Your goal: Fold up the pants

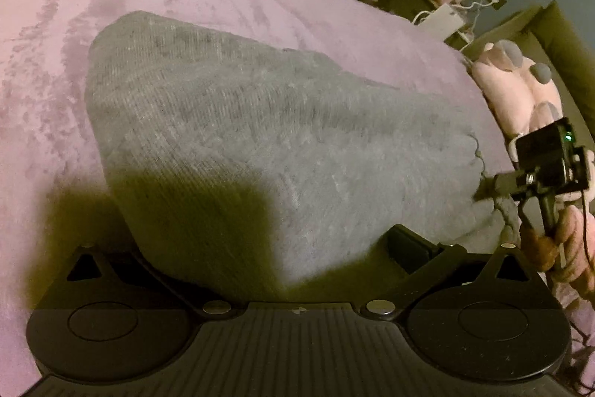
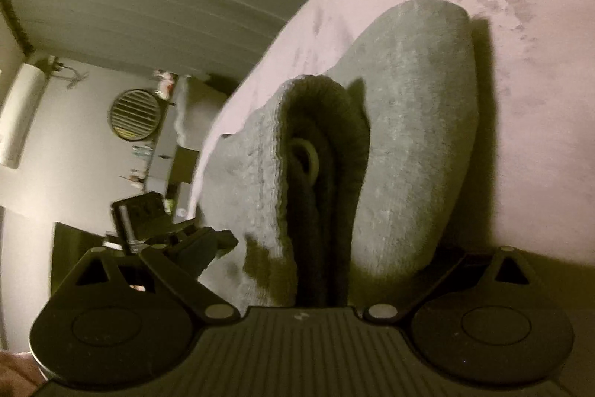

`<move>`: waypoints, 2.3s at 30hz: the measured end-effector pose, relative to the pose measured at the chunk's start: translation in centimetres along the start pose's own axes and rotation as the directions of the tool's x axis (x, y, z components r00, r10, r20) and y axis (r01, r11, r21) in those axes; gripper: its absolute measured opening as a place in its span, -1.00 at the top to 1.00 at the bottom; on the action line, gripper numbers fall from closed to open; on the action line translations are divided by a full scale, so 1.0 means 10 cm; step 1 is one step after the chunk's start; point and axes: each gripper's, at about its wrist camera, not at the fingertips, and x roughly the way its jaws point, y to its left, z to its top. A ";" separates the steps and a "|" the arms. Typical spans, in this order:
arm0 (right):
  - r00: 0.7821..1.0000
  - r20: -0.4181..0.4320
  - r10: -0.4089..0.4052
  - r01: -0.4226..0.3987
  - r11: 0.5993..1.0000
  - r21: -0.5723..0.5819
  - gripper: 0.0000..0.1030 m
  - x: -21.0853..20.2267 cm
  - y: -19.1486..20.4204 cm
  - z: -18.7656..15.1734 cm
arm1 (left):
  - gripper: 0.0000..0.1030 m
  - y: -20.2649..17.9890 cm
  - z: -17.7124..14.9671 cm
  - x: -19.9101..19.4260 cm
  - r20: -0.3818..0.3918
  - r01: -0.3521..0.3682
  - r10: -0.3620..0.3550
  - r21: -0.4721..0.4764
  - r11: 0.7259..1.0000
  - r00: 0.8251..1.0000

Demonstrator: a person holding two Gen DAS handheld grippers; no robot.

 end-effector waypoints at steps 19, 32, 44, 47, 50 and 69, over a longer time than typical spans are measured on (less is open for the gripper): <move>0.974 0.090 -0.206 0.214 0.972 -0.096 -0.06 0.02 0.74 -0.10 | 0.15 -0.58 0.02 -0.14 0.079 -0.203 0.199 0.044 0.978 0.977; 0.965 0.224 -0.136 0.180 0.965 -0.191 -0.06 -0.03 1.27 0.67 | 0.25 -0.61 0.86 -0.51 0.267 -0.215 0.203 0.015 0.977 0.942; 0.957 0.222 -0.189 0.227 0.961 -0.156 -0.06 0.40 1.16 1.10 | 0.26 -0.32 1.16 -0.29 0.235 -0.218 0.234 -0.091 0.972 0.943; 0.950 0.226 -0.215 0.257 0.951 -0.172 -0.07 0.47 1.13 1.16 | 0.24 -0.27 1.20 -0.22 0.223 -0.236 0.253 -0.100 0.967 0.941; 0.885 0.261 -0.387 0.438 0.881 -0.180 -0.57 0.55 1.13 1.23 | -0.26 -0.23 1.18 -0.09 0.158 -0.387 0.395 -0.081 0.919 0.905; 0.676 0.299 -0.674 0.735 0.644 -0.212 -0.91 0.68 1.09 0.45 | -0.86 -0.73 0.38 -0.22 0.172 -0.609 0.610 -0.066 0.790 0.773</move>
